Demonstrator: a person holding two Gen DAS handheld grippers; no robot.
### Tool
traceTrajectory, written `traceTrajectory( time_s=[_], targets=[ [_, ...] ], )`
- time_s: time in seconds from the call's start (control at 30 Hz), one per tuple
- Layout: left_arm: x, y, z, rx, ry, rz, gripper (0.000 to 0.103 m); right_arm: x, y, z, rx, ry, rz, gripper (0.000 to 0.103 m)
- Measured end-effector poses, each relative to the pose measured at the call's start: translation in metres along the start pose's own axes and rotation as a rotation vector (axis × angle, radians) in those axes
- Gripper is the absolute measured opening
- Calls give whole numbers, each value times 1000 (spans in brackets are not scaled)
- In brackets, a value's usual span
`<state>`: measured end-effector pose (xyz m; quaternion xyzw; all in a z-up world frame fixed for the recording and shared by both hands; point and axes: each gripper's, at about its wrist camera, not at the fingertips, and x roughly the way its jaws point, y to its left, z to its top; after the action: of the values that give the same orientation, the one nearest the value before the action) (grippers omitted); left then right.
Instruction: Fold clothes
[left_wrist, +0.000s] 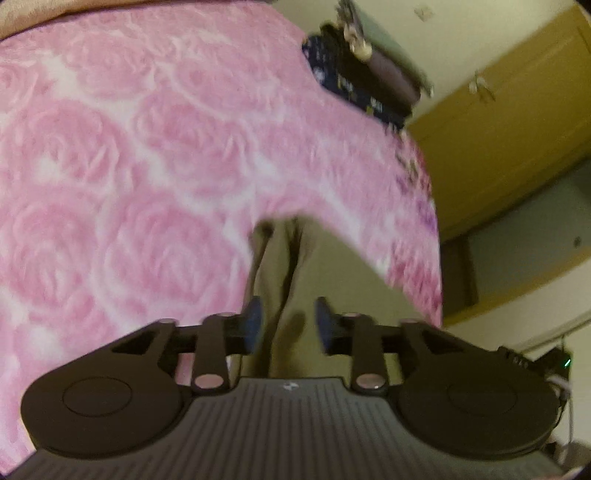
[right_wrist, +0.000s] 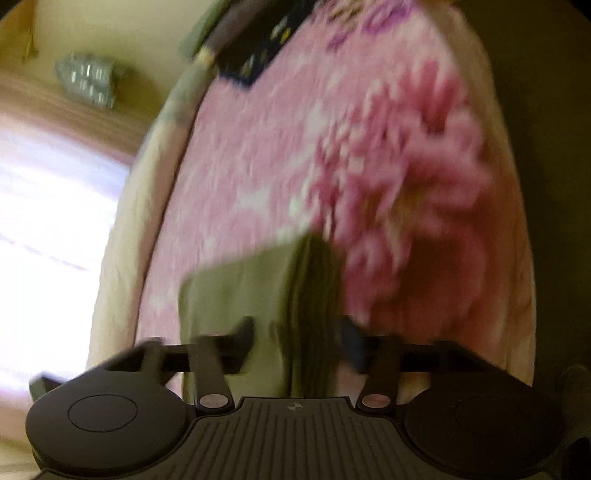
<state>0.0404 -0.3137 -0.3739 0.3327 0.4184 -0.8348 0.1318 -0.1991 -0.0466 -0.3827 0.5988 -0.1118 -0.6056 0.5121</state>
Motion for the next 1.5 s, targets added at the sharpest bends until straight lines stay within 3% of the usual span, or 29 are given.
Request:
traceTrajectory(
  time_s=[0.1,0.23,0.27,0.3,0.33,0.43,0.5,0.63,0.67,0.7,0.73,0.8,0.83,0.93,1.07,1.2,1.27,1.3,1.37,1.5],
  targets=[
    [19,-8,22,-2,0,-16,44,12,-6,22,84,-16,38,58],
    [64,-11,37,0,83,-33,44,33,-18,33,169,26,59,55],
    [71,-10,37,-4,91,-36,36,35,-21,34,184,30,60,48],
    [76,-10,35,-5,89,-62,13,36,-24,36,185,34,47,29],
    [76,-11,33,9,80,-73,5,36,-27,35,183,36,40,25],
    [71,-14,25,65,23,-68,5,27,-28,33,125,15,54,8],
    [68,-13,20,98,-17,-42,6,23,-21,30,49,-25,24,4],
    [70,-31,15,184,-40,68,10,29,3,20,-106,-77,-106,4],
    [71,-36,14,206,-45,96,15,30,10,18,-142,-83,-142,5],
    [67,-38,14,193,-62,123,21,29,18,18,-174,-89,-186,10],
    [60,-40,16,166,-92,153,21,27,26,17,-204,-95,-232,28],
    [49,-47,17,148,-115,177,20,18,42,16,-297,-154,-331,39],
    [46,-53,17,169,-97,162,20,15,49,16,-330,-170,-326,39],
    [39,-71,16,231,-43,115,3,9,67,13,-417,-162,-282,39],
    [66,-98,-4,435,48,139,2,34,78,-5,-544,-83,-309,39],
    [89,-82,-9,449,50,155,6,62,72,-19,-651,-53,-357,39],
    [96,-75,-10,473,50,222,3,73,71,-27,-735,-47,-384,38],
    [96,-72,-12,483,45,218,3,77,68,-28,-758,-50,-386,38],
    [87,-73,-8,413,42,203,1,77,68,-29,-785,-45,-387,39],
    [49,-95,-12,423,-29,186,3,50,68,-18,-682,-62,-362,39]
  ],
)
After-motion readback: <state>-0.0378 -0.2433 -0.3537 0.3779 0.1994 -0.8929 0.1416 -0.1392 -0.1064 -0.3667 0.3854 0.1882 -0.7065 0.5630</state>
